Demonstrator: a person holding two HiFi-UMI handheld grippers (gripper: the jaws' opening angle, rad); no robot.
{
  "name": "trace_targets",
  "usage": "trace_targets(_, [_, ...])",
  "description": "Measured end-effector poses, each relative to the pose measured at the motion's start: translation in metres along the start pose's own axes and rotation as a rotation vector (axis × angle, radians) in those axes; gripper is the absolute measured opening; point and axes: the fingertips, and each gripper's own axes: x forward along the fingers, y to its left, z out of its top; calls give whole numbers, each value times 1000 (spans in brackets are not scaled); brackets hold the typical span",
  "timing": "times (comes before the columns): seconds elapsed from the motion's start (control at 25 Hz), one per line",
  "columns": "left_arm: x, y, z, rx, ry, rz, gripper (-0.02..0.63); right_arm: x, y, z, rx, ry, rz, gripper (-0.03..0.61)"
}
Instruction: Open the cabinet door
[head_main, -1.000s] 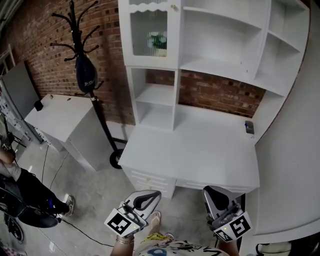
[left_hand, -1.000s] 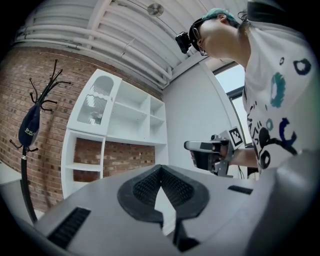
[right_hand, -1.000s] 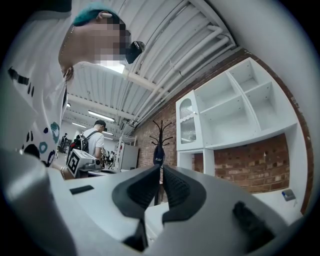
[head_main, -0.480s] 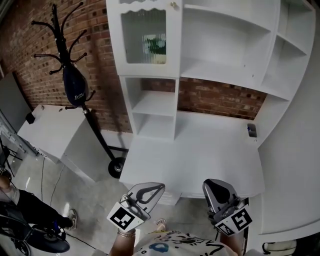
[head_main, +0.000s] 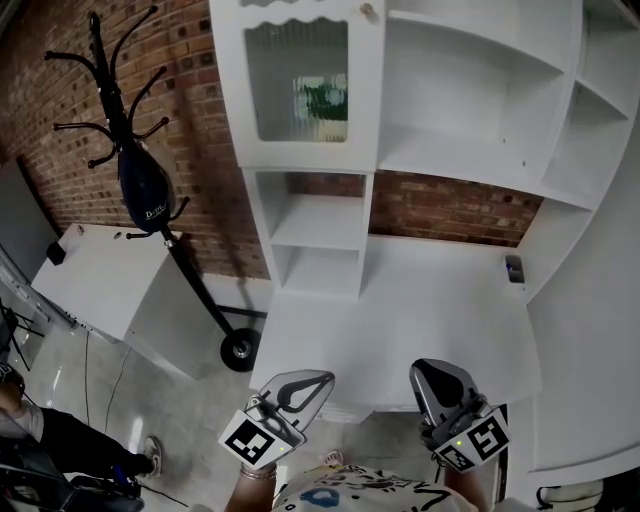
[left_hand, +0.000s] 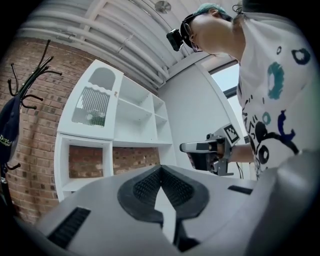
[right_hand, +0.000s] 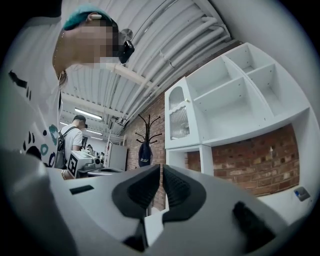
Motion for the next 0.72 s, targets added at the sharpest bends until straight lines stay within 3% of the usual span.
trace_targets(0.56, [21,34,-21,-88,-10,-15,14,25,-25,-16,26,38,-33,31])
trace_targets(0.72, [37,48,-23,-102,11,16,14,36,-44,-16,32,27,-22,31])
